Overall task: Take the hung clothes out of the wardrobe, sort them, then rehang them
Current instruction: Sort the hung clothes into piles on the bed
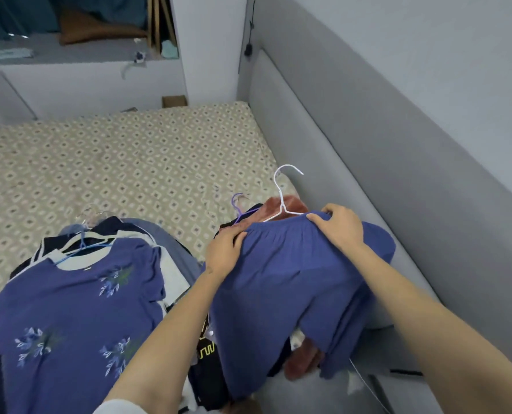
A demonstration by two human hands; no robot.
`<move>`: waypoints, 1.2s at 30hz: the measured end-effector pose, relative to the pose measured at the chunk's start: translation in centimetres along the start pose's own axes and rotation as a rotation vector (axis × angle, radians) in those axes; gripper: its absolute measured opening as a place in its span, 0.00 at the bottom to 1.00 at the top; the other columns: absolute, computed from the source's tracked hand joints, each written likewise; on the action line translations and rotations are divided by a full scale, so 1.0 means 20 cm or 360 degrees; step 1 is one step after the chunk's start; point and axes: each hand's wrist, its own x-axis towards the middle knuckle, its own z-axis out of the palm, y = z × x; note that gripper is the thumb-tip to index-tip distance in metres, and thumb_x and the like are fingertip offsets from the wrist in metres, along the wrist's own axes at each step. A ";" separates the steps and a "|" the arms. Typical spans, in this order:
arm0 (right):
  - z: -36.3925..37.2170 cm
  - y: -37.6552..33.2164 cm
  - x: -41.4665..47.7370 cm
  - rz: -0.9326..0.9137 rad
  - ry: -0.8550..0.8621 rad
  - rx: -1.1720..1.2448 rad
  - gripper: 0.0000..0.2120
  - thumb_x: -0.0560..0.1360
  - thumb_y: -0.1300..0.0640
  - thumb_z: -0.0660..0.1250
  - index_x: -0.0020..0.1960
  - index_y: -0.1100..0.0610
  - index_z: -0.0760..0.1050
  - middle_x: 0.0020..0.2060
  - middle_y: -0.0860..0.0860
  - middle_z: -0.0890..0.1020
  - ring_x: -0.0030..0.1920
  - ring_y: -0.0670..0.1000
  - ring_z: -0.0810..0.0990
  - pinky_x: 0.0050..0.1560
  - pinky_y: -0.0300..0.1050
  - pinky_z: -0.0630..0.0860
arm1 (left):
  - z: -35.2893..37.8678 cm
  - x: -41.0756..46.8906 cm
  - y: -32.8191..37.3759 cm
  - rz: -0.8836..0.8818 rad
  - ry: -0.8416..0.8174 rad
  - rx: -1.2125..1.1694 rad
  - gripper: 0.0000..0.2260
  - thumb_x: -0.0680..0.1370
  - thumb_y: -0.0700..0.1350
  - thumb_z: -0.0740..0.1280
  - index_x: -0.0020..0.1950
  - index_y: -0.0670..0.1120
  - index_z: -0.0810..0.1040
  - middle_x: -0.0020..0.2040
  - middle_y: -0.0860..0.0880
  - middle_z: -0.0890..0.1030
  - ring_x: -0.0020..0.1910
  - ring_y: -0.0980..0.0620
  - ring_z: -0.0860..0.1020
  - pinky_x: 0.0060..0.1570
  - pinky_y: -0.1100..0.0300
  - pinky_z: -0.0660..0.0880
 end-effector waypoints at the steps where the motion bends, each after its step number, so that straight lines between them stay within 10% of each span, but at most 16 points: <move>1: 0.03 -0.02 0.06 -0.0003 -0.0017 -0.0004 0.19 0.74 0.39 0.67 0.43 0.56 0.78 0.39 0.52 0.83 0.44 0.56 0.80 0.45 0.50 0.75 | 0.00 0.05 -0.04 -0.0016 -0.0010 0.0010 0.13 0.84 0.47 0.59 0.63 0.53 0.80 0.58 0.52 0.82 0.57 0.51 0.78 0.50 0.59 0.72; 14: 0.60 -0.19 0.61 -0.0161 -0.0280 -0.0011 0.17 0.76 0.45 0.66 0.41 0.59 0.77 0.37 0.52 0.81 0.40 0.54 0.78 0.46 0.51 0.74 | 0.13 0.42 -0.53 -0.0415 0.0020 0.0063 0.12 0.84 0.47 0.58 0.53 0.45 0.81 0.51 0.47 0.81 0.50 0.46 0.78 0.43 0.56 0.67; 20: 0.94 -0.12 0.80 -0.0277 -0.0418 0.0038 0.12 0.77 0.49 0.66 0.55 0.54 0.81 0.47 0.51 0.84 0.49 0.54 0.80 0.53 0.52 0.74 | 0.34 0.52 -0.73 -0.0709 0.0086 -0.0011 0.11 0.83 0.46 0.59 0.52 0.43 0.79 0.50 0.44 0.80 0.50 0.42 0.77 0.52 0.46 0.74; 36: 1.27 -0.09 0.97 -0.0567 -0.0550 -0.0209 0.14 0.76 0.65 0.63 0.60 0.60 0.79 0.55 0.57 0.81 0.58 0.60 0.74 0.59 0.54 0.70 | 0.45 0.36 -0.81 -0.0718 -0.0047 0.0354 0.22 0.83 0.47 0.60 0.77 0.49 0.64 0.77 0.47 0.63 0.77 0.46 0.60 0.75 0.41 0.52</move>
